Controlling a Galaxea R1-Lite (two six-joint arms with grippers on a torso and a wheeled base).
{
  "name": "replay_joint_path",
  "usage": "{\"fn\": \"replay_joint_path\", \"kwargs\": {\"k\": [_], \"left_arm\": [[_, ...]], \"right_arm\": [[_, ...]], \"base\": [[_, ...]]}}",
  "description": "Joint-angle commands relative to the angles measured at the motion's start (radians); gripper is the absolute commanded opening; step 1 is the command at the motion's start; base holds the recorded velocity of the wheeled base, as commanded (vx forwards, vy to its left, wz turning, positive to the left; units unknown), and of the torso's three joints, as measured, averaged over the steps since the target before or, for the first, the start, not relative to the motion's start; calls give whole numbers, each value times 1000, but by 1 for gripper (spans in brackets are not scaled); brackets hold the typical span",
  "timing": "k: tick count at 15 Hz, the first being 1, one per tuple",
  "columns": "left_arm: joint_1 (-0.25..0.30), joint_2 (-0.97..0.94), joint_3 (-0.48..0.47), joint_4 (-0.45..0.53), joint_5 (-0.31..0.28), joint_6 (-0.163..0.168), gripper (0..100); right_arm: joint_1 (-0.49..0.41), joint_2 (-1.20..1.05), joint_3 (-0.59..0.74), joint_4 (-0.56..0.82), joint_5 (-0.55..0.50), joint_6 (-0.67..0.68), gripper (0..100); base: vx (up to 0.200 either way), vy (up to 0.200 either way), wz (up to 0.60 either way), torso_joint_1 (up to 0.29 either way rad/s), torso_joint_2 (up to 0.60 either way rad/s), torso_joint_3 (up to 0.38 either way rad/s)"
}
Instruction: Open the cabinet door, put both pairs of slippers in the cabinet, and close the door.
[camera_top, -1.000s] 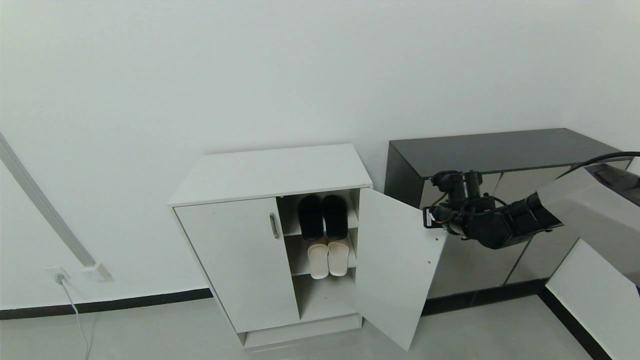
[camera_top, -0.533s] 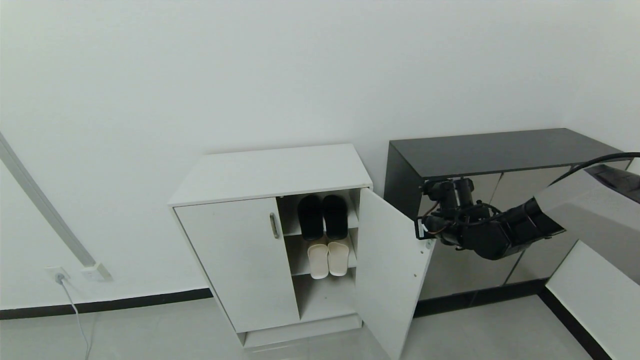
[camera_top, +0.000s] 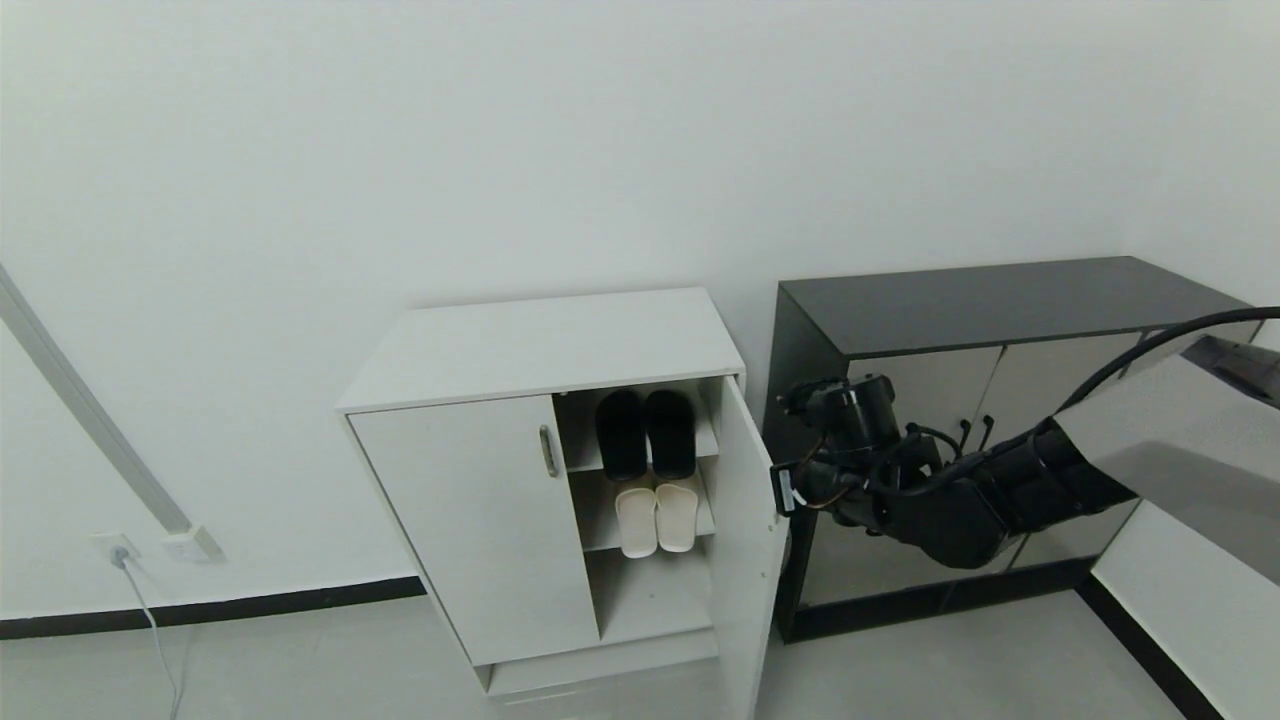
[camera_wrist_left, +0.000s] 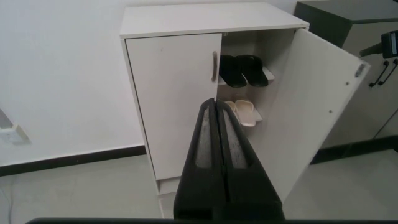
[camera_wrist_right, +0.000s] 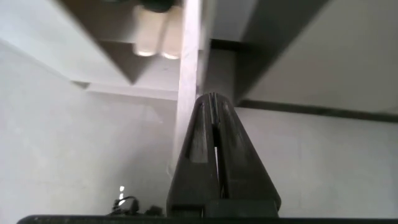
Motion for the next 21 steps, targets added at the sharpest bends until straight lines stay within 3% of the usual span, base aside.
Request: {"fn": "replay_joint_path", "kwargs": {"k": [1,4,9,14,18,21], "left_arm": [[0,0,0,0,0,-1,0],[0,0,0,0,0,-1,0],[0,0,0,0,0,-1,0],[0,0,0,0,0,0,0],[0,0,0,0,0,0,0],[0,0,0,0,0,0,0]], "right_arm": [[38,-36,22,-10,4,1,0],[78,-82,91,-109,41,-29,0],[79,-102,105,-114,55,-30,0],[81,-111,118,-117,70,-29,0],[81,-111,176,-229,70,-65,0],[73,-131,200,-226,60,-65,0]], "base": [[0,0,0,0,0,0],[0,0,0,0,0,0],[0,0,0,0,0,0],[0,0,600,1,3,0],[0,0,0,0,0,0],[0,0,0,0,0,0]]}}
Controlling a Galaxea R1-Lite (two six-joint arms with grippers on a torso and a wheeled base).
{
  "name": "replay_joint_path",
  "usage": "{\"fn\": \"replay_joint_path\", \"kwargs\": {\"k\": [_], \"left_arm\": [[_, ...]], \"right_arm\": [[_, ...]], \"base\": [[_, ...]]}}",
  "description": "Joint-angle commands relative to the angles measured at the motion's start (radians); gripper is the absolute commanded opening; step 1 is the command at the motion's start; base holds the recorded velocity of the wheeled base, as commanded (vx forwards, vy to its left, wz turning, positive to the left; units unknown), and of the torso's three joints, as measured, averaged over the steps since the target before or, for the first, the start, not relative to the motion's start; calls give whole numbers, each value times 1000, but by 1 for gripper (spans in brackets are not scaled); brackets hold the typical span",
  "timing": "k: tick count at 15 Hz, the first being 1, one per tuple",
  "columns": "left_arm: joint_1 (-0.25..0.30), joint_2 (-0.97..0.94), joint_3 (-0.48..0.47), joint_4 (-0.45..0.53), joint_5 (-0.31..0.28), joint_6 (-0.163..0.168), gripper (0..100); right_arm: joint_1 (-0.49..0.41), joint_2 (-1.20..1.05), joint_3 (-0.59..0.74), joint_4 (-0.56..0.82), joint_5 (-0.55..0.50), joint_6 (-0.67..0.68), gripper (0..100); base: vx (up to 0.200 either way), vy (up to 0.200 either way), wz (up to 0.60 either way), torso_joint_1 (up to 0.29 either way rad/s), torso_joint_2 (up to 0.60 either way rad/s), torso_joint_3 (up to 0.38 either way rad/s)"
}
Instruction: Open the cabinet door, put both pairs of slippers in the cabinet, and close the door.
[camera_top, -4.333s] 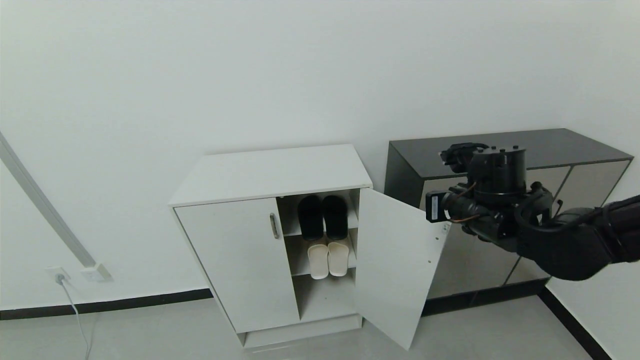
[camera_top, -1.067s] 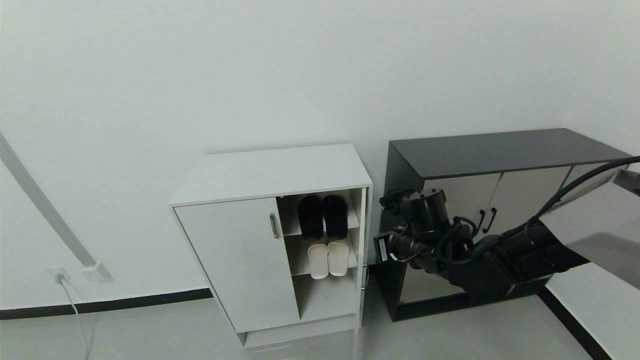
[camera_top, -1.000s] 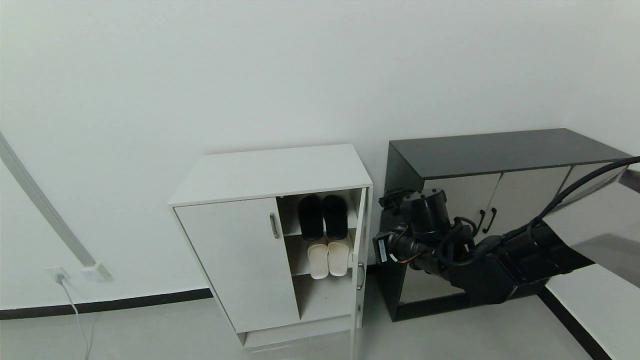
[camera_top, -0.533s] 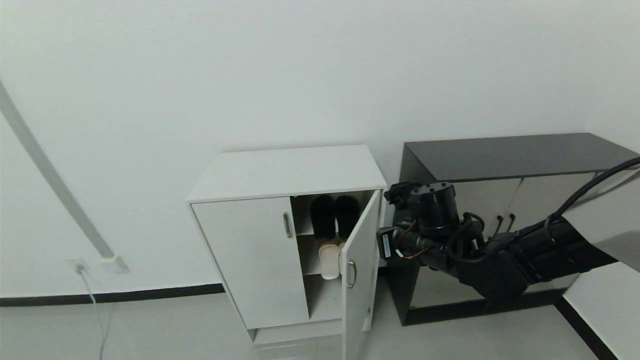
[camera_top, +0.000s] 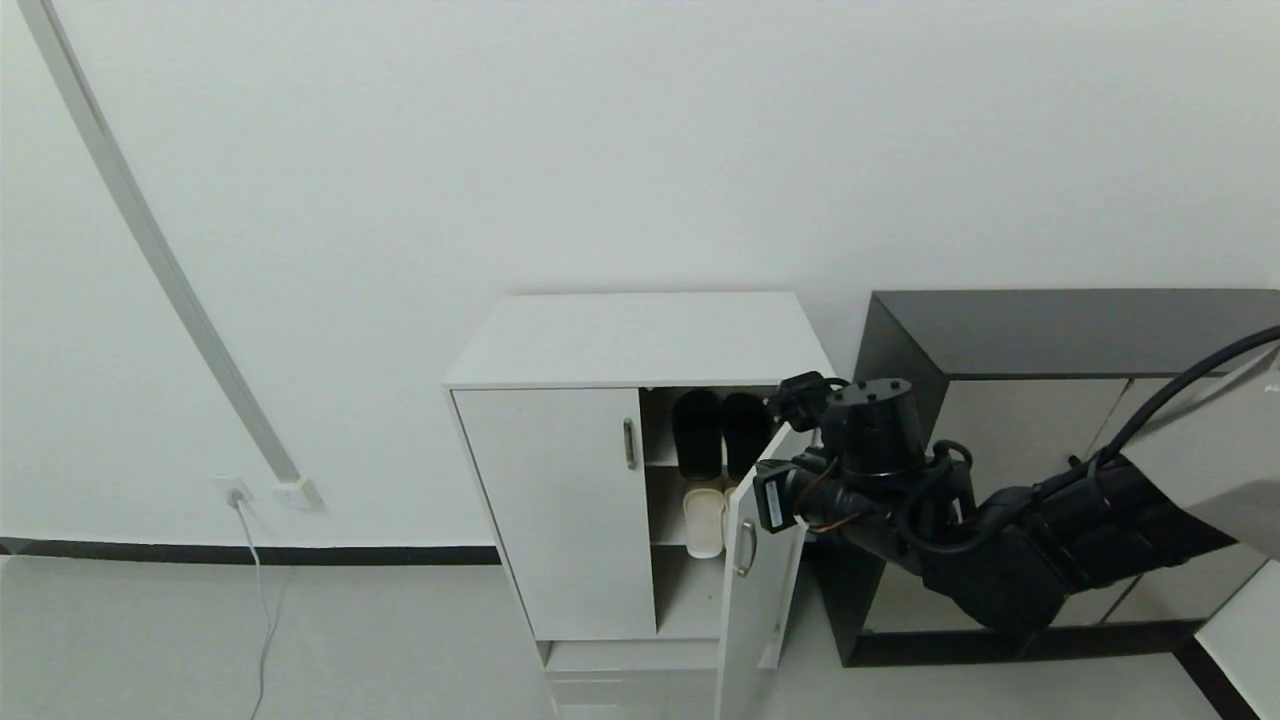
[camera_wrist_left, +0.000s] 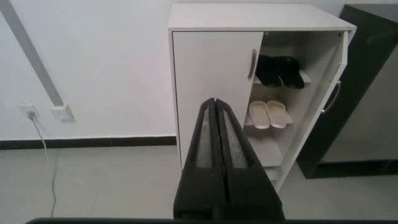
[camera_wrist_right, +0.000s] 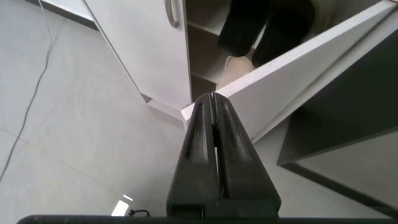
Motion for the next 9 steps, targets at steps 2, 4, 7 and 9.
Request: {"fn": "replay_joint_path", "kwargs": {"k": [2,4,7,9], "left_arm": [[0,0,0,0,0,-1,0],[0,0,0,0,0,-1,0],[0,0,0,0,3,-1,0],[0,0,0,0,3,-1,0]], "right_arm": [[-13,-48,47,5,-1,-2,0],[-20,-91,96,11,-1,-18,0],[-31,-137,215,3,1,-40,0],[-28,-131,241,3,1,-38,0]], "base": [[0,0,0,0,0,0],[0,0,0,0,0,0],[200,0,0,-2,1,4],[200,0,0,-2,-3,9]]}}
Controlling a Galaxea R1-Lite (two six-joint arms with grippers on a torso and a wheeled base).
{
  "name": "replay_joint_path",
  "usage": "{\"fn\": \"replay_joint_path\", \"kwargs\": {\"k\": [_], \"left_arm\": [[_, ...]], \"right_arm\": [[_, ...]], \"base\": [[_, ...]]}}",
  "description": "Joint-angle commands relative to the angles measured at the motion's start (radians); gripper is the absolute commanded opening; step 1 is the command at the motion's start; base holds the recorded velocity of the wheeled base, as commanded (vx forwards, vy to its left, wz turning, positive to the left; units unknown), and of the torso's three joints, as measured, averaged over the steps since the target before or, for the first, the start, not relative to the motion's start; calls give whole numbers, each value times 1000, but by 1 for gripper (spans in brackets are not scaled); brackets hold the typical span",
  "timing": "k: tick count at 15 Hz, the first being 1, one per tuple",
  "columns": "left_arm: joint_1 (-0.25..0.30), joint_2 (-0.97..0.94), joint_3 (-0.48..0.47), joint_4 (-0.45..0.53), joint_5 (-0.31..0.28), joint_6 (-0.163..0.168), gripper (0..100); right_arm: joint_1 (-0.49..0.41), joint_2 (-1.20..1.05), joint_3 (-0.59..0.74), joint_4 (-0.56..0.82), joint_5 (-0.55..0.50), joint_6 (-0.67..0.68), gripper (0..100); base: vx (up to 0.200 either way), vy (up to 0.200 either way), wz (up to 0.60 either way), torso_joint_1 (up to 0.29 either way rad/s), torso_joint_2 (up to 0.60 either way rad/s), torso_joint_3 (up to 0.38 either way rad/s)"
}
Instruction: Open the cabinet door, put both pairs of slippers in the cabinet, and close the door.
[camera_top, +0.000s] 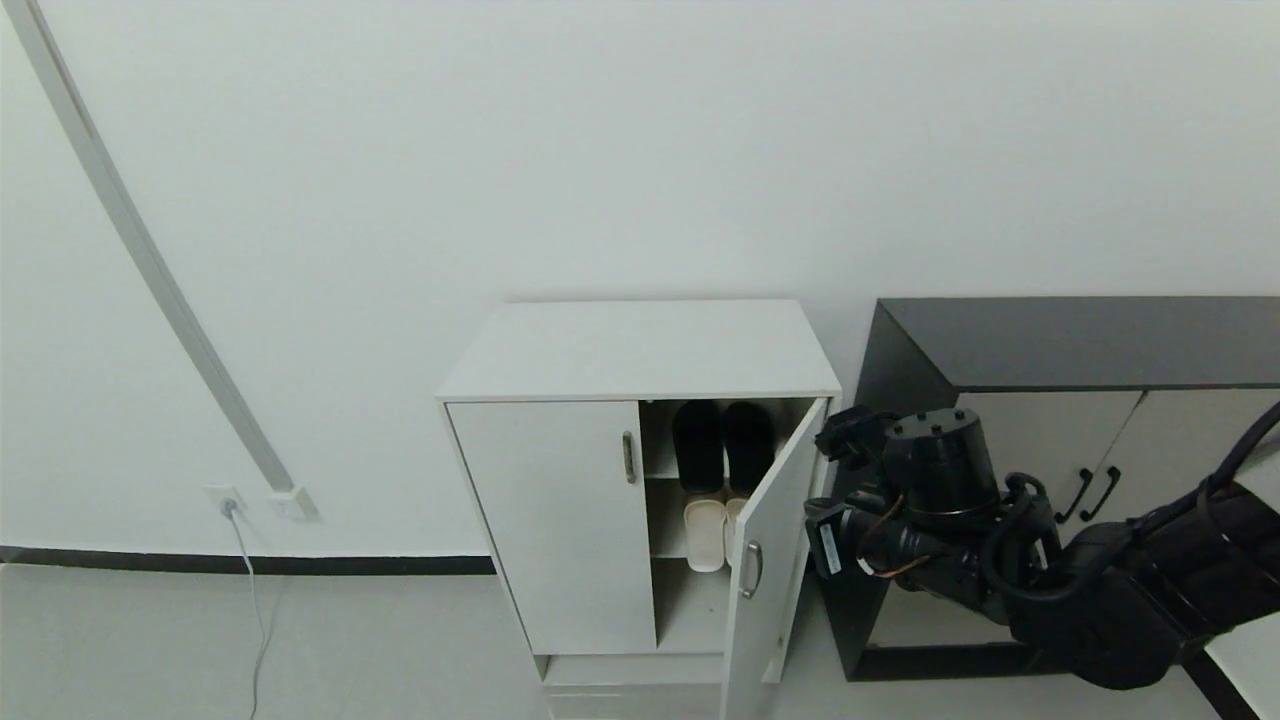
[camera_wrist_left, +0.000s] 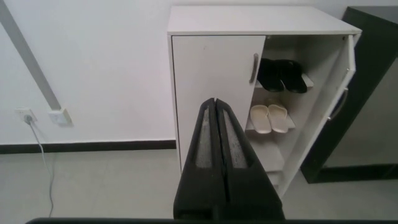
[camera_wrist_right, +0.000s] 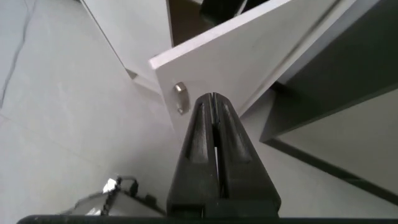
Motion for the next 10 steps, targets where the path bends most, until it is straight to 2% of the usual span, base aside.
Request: {"fn": "replay_joint_path", "kwargs": {"k": [1,7,10], "left_arm": [[0,0,0,0,0,-3,0],[0,0,0,0,2,-4,0],[0,0,0,0,2,-6,0]], "right_arm": [[5,-6,28,1,0,2,0],[21,76,22,-1,7,0,0],[21,147,-7,-51,9,6,0]], "base": [[200,0,0,7,7,2],[0,0,0,0,0,0],[0,0,0,0,0,0]]}}
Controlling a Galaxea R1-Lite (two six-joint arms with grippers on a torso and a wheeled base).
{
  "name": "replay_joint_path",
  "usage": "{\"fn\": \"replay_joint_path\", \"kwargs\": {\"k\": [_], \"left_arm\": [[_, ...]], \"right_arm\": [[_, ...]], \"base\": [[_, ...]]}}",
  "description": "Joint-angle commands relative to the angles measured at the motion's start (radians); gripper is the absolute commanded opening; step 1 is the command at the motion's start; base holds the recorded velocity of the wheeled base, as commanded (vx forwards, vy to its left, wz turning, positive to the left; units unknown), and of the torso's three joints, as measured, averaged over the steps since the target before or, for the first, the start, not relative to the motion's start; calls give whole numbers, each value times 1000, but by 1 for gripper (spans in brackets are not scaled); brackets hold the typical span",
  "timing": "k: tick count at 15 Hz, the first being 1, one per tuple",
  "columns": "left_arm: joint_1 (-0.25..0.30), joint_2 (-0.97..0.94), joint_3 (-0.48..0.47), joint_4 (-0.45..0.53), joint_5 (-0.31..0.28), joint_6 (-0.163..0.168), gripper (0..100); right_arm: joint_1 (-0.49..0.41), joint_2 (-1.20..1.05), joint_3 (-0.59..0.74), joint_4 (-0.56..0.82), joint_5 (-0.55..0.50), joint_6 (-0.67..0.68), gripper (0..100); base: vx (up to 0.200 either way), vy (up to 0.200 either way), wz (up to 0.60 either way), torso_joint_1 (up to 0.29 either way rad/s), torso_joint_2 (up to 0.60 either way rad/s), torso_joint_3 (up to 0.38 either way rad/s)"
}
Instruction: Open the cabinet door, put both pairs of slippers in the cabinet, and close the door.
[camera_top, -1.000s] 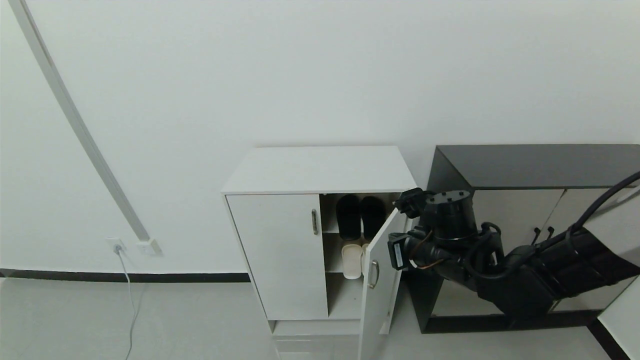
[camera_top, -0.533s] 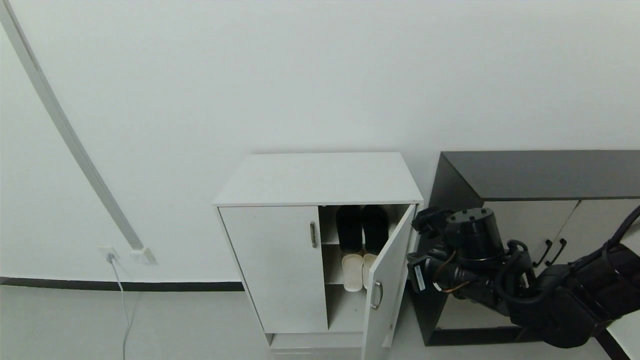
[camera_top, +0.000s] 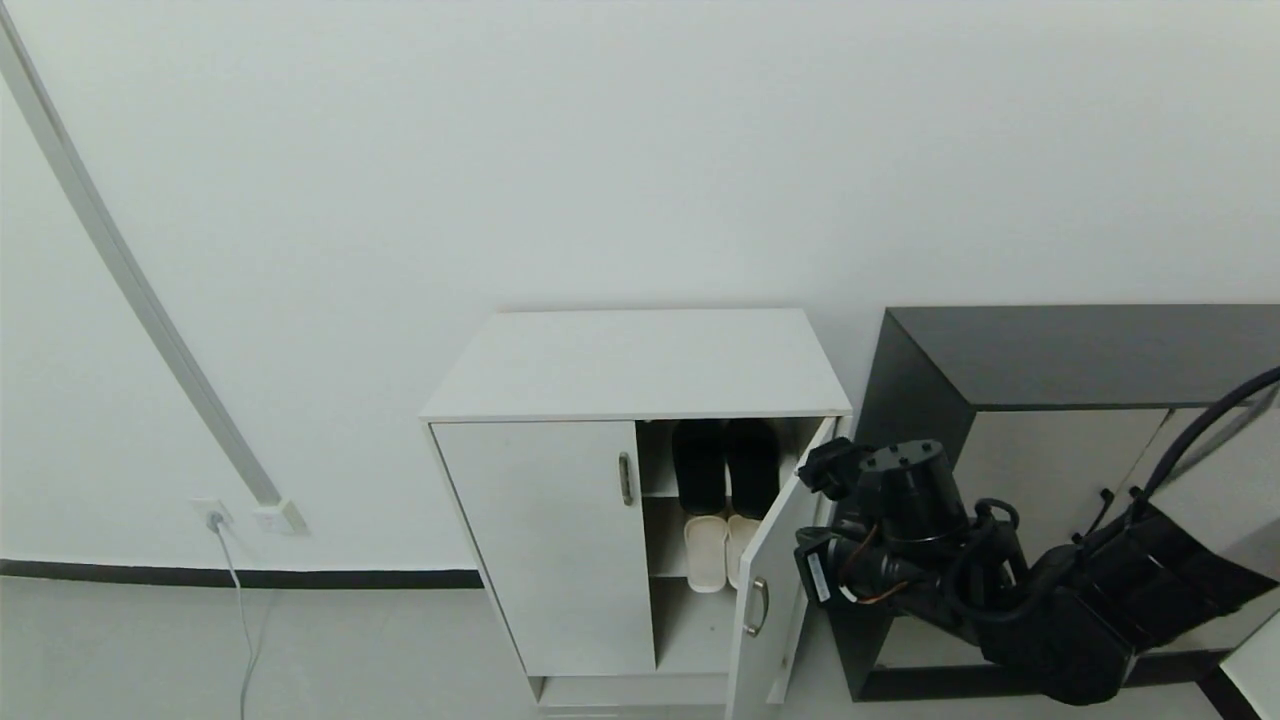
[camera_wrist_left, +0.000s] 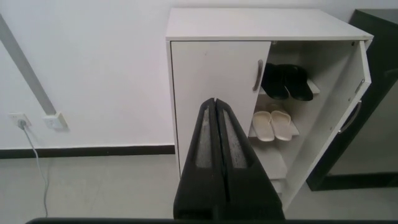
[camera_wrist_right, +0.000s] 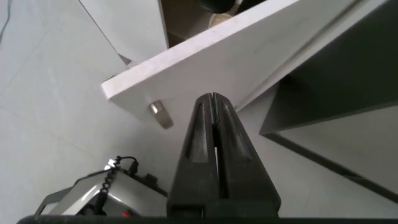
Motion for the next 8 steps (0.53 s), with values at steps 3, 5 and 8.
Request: {"fn": "replay_joint_path", "kwargs": {"k": [3,5,8], "left_arm": [[0,0,0,0,3,-1,0],[0,0,0,0,2,1,0],[0,0,0,0,2,-1,0]], "right_arm": [[0,114,-90,-15,0,3,0],[-2,159,-140,-15,-6,1,0],[-3,248,-231,-16,-9,3,0]], "base": [[0,0,0,0,0,0],[0,0,0,0,0,0],[0,0,0,0,0,0]]}}
